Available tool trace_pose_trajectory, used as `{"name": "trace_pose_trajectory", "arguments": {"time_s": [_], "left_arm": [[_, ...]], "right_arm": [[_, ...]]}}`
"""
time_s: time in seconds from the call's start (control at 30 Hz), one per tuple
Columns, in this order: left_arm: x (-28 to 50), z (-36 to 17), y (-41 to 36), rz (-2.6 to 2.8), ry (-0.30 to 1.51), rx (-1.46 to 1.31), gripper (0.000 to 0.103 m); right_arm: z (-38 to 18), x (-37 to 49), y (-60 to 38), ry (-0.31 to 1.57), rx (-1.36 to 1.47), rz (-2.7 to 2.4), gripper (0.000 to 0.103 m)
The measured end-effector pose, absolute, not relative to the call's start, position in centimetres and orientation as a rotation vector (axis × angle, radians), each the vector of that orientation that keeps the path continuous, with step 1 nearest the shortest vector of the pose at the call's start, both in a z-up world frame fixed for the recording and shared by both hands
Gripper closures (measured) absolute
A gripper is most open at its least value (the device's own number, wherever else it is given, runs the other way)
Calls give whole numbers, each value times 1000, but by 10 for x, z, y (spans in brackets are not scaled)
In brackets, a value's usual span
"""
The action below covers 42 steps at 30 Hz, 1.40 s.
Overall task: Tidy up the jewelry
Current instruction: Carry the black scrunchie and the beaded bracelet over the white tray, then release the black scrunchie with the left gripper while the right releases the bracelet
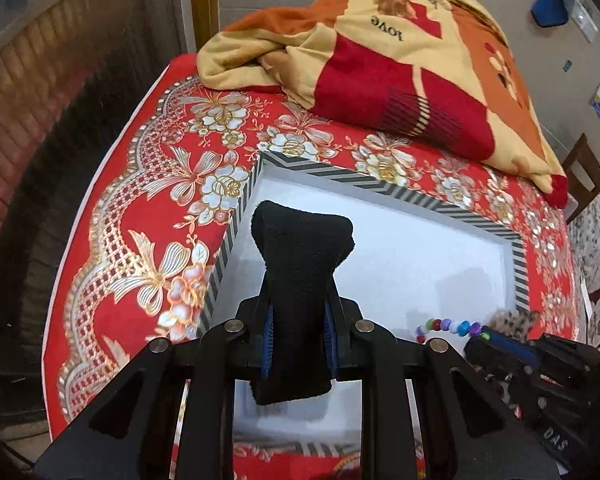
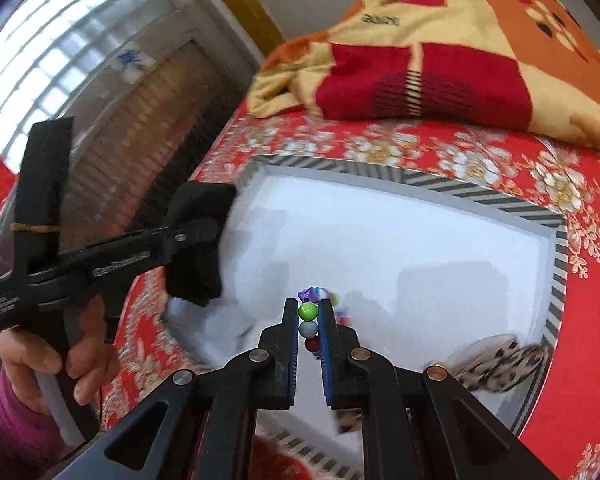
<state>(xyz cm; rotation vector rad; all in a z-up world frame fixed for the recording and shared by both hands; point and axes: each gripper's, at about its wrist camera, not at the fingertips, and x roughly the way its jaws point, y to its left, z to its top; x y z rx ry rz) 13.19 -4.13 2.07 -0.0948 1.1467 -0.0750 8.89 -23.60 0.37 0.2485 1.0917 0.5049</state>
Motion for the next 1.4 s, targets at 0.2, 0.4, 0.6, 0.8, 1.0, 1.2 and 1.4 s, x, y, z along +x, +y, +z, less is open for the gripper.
{"name": "trace_pose_trajectory", "arguments": {"time_s": [0.2,0.4,0.6,0.8,1.0,1.2,1.4], "left_arm": [[150,-1,-30,-17,1177,-104,84],[156,-13,-29,2,1191,-89,84],[157,-17,-29,-14,1204,-119,69],[147,-7,-26,-22,1188,-137,47],[118,15,-24,-15,1130,-109,44],[77,27,-28,-16,1097,-96,44],[36,37,-38,-19,1073,-87,44]], "right_arm": [[-19,100,-266,1132,233,372,94],[-36,102,-288,1160,218,261,94],[-30,95,-292,1140,255,267,70],[-15,79,-292,1106,278,278,65],[5,50,-285,1048,243,279,65],[22,16,-278,997,212,275,64],[31,-16,-280,970,213,274,63]]}}
